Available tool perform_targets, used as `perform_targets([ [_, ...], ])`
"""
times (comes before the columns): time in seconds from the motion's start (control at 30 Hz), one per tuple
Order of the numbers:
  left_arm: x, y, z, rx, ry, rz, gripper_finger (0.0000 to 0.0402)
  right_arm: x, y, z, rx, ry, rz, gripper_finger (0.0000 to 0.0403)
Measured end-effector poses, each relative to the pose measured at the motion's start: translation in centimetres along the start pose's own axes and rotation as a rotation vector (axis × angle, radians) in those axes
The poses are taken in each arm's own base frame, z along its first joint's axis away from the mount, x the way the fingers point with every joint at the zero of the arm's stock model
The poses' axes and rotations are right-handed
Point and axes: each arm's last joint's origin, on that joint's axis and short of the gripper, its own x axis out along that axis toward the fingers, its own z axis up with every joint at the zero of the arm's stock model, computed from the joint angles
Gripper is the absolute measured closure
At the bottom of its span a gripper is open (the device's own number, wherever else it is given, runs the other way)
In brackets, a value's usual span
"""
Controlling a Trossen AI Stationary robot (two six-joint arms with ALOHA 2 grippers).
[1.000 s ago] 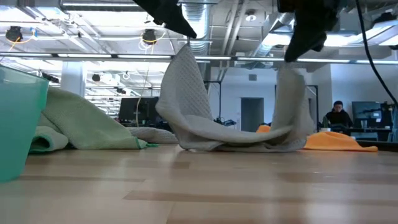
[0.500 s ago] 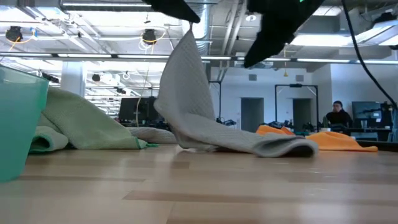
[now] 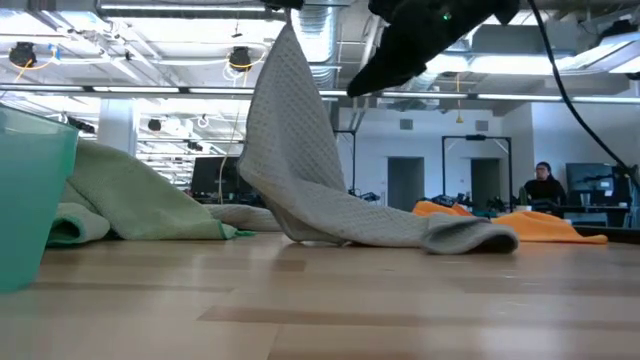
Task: Fold microfiber towels
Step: Fold the bottom gray microfiber cloth
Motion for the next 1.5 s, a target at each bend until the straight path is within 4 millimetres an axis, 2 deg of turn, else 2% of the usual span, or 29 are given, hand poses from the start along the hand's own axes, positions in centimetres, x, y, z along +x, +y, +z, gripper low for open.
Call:
perform_targets([
  [0.27,0.0,-0.6,0.3,0.061,-0.05,-0.102,0.0401,2.1,-0.2,-0.2,-0.098,-0.076,0.147,0.0209],
  [0.47,0.0,-0.8,-0.1,0.03,-0.013,-0.122,0.0401,3.3,-0.6,-1.3,-0.116,-0.01,0.145,0.022],
  [0.77,-0.1,-0.9,-0.5,-0.021,0.042,-0.114,0.0401,6.0,-3.6,-4.9,0.05,0.179,0.096,0.0231],
  [0.93,-0.1,-0.7,-0.6,-0.046,0.069,-0.069,0.0401,7.4,-4.4,-6.8,0.078,0.26,0.088,0.0232],
  [1.1,-0.1,-0.7,-0.6,-0.073,0.07,-0.065,0.0401,7.9,-5.0,-7.6,0.064,0.304,0.057,0.0232],
  [1.2,0.0,-0.7,-0.6,-0.094,0.073,-0.062,0.0401,7.8,-5.5,-7.7,0.049,0.315,0.003,0.0232],
  [1.5,0.0,-0.5,-0.7,-0.1,0.092,-0.015,0.0401,7.8,-5.8,-7.9,0.053,0.326,-0.004,0.0232],
])
